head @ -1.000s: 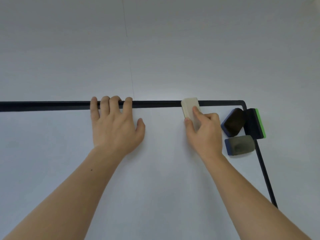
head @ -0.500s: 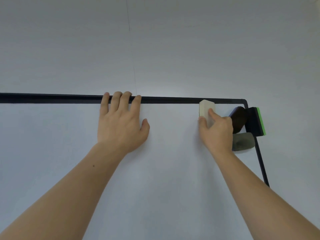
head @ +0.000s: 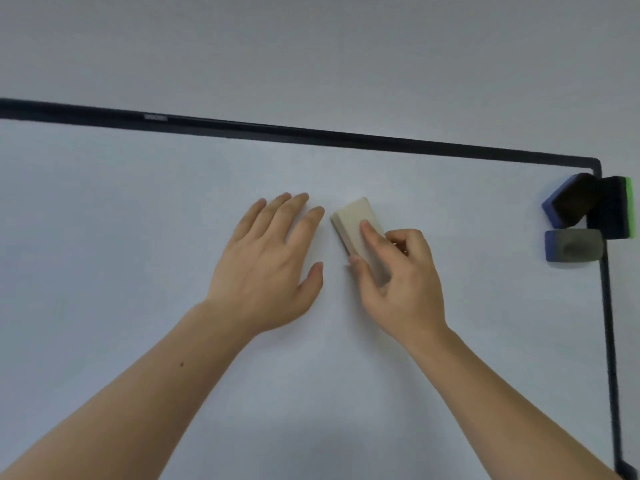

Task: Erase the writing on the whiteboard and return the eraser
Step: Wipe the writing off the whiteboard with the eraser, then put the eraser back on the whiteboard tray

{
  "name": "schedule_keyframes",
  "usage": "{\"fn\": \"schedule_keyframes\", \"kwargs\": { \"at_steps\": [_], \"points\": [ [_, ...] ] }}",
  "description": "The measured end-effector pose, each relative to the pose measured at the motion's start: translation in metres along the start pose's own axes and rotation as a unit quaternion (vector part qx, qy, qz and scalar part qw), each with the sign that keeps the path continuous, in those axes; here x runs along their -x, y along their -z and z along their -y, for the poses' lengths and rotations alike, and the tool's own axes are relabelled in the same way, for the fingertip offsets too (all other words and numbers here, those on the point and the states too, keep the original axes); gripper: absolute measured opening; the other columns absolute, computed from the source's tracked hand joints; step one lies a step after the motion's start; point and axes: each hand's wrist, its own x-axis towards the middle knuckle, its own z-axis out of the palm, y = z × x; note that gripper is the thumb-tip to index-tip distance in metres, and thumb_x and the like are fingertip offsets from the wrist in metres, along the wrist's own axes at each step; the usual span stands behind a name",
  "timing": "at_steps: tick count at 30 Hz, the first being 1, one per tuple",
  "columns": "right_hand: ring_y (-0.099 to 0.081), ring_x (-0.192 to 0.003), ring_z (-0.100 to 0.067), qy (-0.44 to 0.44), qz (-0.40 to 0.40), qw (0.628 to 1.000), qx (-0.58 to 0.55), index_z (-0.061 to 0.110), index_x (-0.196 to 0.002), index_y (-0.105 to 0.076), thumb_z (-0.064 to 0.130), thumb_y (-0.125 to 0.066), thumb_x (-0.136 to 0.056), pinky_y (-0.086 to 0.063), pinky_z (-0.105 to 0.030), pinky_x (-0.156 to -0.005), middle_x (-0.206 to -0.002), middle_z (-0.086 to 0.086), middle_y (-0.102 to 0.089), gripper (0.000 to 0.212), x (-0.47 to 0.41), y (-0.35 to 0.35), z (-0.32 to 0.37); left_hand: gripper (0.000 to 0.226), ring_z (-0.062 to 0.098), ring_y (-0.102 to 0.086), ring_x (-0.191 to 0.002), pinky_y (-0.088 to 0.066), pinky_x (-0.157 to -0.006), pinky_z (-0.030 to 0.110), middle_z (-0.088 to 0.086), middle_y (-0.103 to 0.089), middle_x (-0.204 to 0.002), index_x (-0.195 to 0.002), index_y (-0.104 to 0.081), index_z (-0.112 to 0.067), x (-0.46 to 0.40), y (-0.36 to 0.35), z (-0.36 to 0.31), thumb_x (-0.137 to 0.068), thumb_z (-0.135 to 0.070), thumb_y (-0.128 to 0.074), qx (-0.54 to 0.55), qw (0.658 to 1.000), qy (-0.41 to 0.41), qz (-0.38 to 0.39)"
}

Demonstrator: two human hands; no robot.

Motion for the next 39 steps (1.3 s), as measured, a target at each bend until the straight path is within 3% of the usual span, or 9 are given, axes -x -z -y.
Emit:
{"fn": "schedule_keyframes", "kwargs": {
  "at_steps": [9,14,23,39],
  "points": [
    [-0.055,-0.090,-0.026,0.104,0.068,0.991,-0.051,0.022,-0.129,-0.066,0.036,-0.067,-0.088,-0.053,-0.040,-0.065,-0.105,-0.010,-0.058,0.044,0.052,-0.045,0.088,0.057,0.032,-0.045,-0.139,-0.033,-0.117,0.047,0.016,-0.045,-0.151,-0.141,-0.049,-0.009,0.092,0.030,0.055,-0.091,-0.035,-0.055,-0.005,0.999,-0.025,0.040],
    [-0.055,-0.094,-0.025,0.129,0.131,0.978,-0.101,0.024,-0.129,-0.065,0.035,-0.068,-0.088,-0.051,-0.040,-0.077,-0.109,-0.007,-0.060,0.043,0.083,-0.067,0.135,0.048,0.035,-0.050,-0.134,-0.039,-0.112,0.049,0.017,-0.048,-0.149,-0.134,-0.056,-0.007,0.148,0.047,0.087,-0.093,-0.031,-0.058,-0.013,0.998,-0.020,0.054],
    [-0.058,-0.100,-0.028,0.106,0.183,0.963,-0.164,0.010,-0.118,-0.068,0.033,-0.073,-0.084,-0.049,-0.039,-0.087,-0.111,-0.008,-0.064,0.041,0.156,-0.092,0.185,0.040,0.036,-0.061,-0.111,-0.046,-0.096,0.045,0.014,-0.063,-0.127,-0.121,-0.066,-0.007,0.250,0.070,0.119,-0.095,-0.036,-0.059,-0.013,0.997,0.012,0.073],
    [-0.063,-0.106,-0.029,0.018,0.301,0.931,-0.203,0.004,-0.115,-0.069,0.023,-0.079,-0.081,-0.050,-0.024,-0.091,-0.116,-0.015,-0.063,0.040,0.300,-0.094,0.228,0.036,0.039,-0.061,-0.111,-0.052,-0.087,0.047,0.022,-0.060,-0.128,-0.113,-0.069,0.002,0.417,0.066,0.094,-0.090,-0.025,-0.068,0.089,0.973,0.175,0.120]
  ]
}}
